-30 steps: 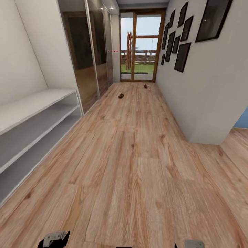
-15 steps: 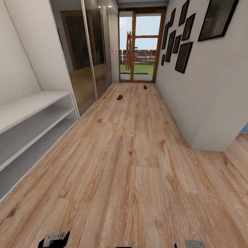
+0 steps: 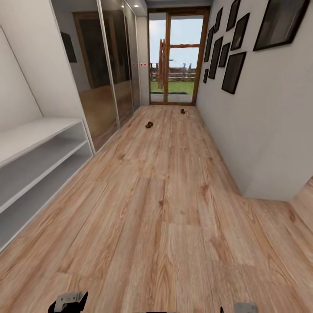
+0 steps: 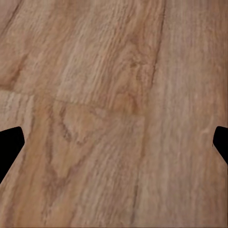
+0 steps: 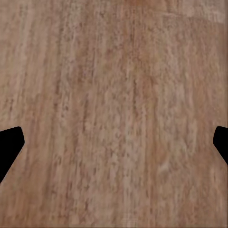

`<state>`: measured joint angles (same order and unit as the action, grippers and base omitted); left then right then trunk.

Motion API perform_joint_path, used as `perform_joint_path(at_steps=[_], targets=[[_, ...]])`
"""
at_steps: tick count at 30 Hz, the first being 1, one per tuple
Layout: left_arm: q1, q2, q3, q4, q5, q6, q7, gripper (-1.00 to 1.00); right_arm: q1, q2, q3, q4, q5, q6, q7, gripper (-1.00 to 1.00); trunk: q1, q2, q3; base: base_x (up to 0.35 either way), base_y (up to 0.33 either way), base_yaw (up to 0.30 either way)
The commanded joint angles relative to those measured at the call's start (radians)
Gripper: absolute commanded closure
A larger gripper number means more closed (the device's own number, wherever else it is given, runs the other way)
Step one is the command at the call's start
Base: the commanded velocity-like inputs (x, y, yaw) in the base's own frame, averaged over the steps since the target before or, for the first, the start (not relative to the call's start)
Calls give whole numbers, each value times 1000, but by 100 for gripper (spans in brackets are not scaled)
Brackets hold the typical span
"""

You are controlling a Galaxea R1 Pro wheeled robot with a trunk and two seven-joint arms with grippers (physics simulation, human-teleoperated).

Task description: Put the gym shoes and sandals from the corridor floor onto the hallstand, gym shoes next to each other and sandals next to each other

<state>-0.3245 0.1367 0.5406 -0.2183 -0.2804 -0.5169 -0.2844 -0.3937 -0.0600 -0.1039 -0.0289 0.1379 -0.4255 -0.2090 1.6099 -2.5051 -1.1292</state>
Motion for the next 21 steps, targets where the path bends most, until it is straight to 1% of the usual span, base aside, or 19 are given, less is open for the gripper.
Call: perform_joint_path(at_steps=[1, 4, 7, 8, 11, 19, 20, 21], targets=[[-1, 0, 9, 1, -7, -3, -5, -100, -1, 0, -9, 0, 10, -3, -3, -100, 0, 0, -1, 336, -105, 0], [-1, 0, 9, 1, -8, -3, -5, -100, -1, 0, -12, -7, 9, -5, -4, -100, 0, 0, -1, 336, -105, 0], [-1, 0, 8, 2, -8, -3, -5, -100, -1, 0, -14, -36, 8, -7, -4, -100, 0, 0, -1, 336, -105, 0], [-1, 0, 8, 2, -7, -3, -5, -100, -1, 0, -16, -105, 7, -8, -4, -100, 0, 0, -1, 336, -105, 0], [-1, 0, 7, 2, -7, -3, -5, -100, -1, -1, -16, -146, 7, -8, -4, -100, 0, 0, -1, 336, -105, 0], [-1, -2, 7, 3, -6, -2, -5, -100, -1, -5, -15, -183, 6, -11, -3, -100, 0, 0, -1, 336, -105, 0], [-1, -3, 7, 3, -6, -2, -5, -100, -1, -5, -15, -183, 6, -13, -2, -100, 0, 0, -1, 336, -105, 0], [-1, -10, 7, 7, -7, -3, -5, -100, -1, -7, -14, -180, 8, -23, -1, -100, 0, 0, -1, 336, -105, 0]])
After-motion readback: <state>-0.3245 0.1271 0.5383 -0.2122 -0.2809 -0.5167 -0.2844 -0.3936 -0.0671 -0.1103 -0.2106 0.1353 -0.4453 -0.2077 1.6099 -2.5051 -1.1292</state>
